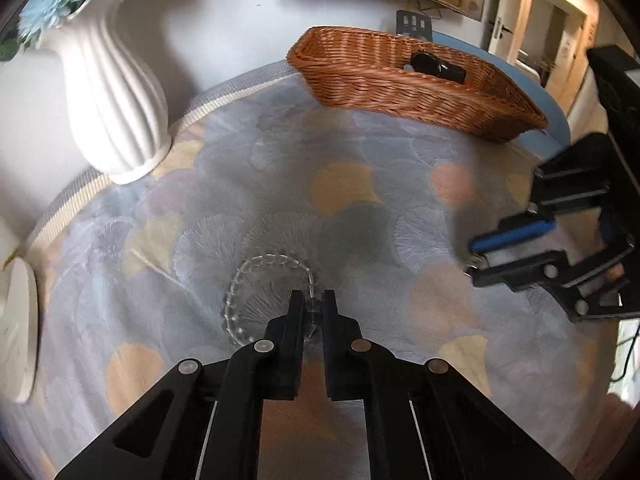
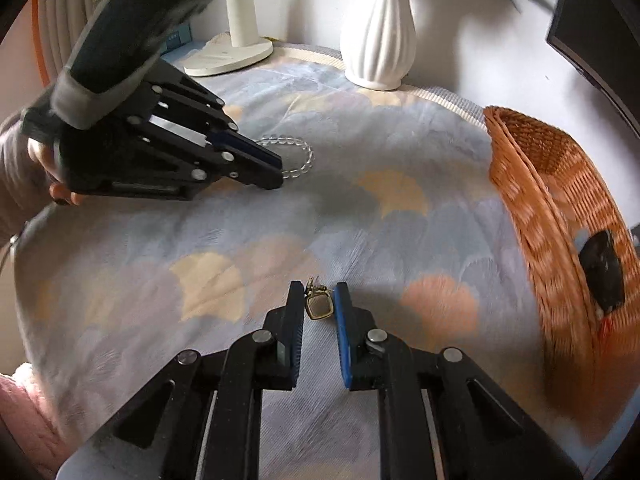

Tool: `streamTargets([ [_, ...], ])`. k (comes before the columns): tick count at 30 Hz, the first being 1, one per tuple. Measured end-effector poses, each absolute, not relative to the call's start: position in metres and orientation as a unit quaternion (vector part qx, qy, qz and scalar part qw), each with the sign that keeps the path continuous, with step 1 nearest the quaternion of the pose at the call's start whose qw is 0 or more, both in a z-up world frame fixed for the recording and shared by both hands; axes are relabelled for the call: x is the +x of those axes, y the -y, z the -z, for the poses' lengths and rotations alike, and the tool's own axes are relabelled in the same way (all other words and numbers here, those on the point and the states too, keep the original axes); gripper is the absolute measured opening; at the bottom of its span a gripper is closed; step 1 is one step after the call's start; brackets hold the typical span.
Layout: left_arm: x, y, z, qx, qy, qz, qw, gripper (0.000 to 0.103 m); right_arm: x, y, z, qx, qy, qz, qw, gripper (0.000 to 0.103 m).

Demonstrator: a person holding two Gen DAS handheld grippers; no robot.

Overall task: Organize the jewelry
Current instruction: 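Carry the bracelet and gold charm over the wicker basket and open both tools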

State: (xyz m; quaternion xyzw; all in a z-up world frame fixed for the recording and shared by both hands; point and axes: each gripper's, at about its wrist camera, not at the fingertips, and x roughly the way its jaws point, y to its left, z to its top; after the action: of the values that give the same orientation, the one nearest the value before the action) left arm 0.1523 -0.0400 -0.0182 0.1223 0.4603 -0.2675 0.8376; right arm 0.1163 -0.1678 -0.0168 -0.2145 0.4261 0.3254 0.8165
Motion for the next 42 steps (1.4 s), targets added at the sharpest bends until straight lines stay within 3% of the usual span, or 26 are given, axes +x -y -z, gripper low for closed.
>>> streamTargets([
  [8, 0.123, 0.041, -0.016, 0.040, -0.462, 0.313, 0.829, 0.007, 0.085, 0.206, -0.027, -0.153, -0.406, -0.323, 0.841, 0.017],
  [19, 0.109, 0.094, -0.112, 0.053, -0.394, 0.358, 0.845, 0.007, 0.068, 0.279, -0.101, -0.088, -0.353, -0.265, 0.893, 0.017],
  [26, 0.139, 0.156, -0.163, 0.079, -0.328, 0.358, 0.871, 0.007, 0.120, 0.347, -0.143, 0.002, -0.338, -0.189, 0.922, 0.017],
  [34, 0.215, 0.205, -0.146, 0.071, -0.310, 0.320, 0.893, 0.007, 0.201, 0.400, -0.101, 0.095, -0.404, -0.122, 0.901, 0.017],
  [42, 0.306, 0.215, -0.099, 0.034, -0.347, 0.278, 0.895, 0.007, 0.224, 0.384, -0.055, 0.068, -0.460, -0.094, 0.880, 0.017],
])
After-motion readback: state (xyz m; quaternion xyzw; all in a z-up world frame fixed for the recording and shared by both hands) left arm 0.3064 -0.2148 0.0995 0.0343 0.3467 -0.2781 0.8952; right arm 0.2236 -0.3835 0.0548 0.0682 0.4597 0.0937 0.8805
